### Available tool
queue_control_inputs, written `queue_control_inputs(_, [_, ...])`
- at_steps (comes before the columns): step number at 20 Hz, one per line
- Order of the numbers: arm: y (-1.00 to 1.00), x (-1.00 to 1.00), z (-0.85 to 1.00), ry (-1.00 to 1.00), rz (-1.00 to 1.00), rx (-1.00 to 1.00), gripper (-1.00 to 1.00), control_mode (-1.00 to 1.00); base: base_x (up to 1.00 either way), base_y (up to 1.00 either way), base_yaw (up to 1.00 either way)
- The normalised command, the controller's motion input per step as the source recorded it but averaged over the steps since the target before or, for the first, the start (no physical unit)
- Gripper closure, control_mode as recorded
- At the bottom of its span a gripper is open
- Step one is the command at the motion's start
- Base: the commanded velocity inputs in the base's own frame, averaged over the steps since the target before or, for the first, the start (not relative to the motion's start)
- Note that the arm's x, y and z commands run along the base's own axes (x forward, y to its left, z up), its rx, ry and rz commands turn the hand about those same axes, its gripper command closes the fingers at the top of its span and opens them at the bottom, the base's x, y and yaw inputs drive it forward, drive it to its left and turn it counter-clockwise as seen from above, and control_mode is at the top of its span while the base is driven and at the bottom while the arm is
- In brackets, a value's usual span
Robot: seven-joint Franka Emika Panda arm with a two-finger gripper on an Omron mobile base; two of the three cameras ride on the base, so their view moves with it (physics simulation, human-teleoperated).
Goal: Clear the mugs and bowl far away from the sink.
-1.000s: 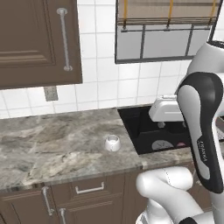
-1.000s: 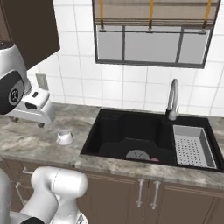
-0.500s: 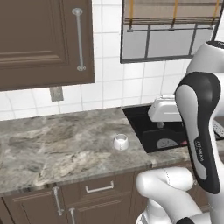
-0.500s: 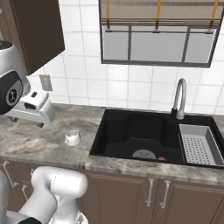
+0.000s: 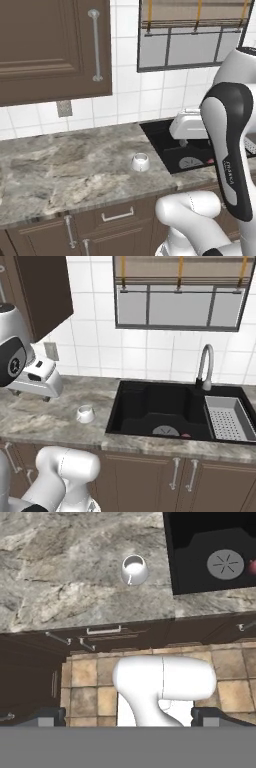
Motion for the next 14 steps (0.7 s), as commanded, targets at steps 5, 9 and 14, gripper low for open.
queue_control_inputs(5, [0.00, 0.00, 0.00, 0.00, 0.00, 0.00, -1.00, 1.00, 0.05, 0.06, -0.10])
queue_control_inputs(9, [0.00, 0.00, 0.00, 0.00, 0.00, 0.00, -1.00, 1.00, 0.24, 0.04, -0.15])
queue_control_inputs(14, [0.00, 0.00, 0.00, 0.00, 0.00, 0.00, -1.00, 1.00, 0.36, 0.11, -0.12])
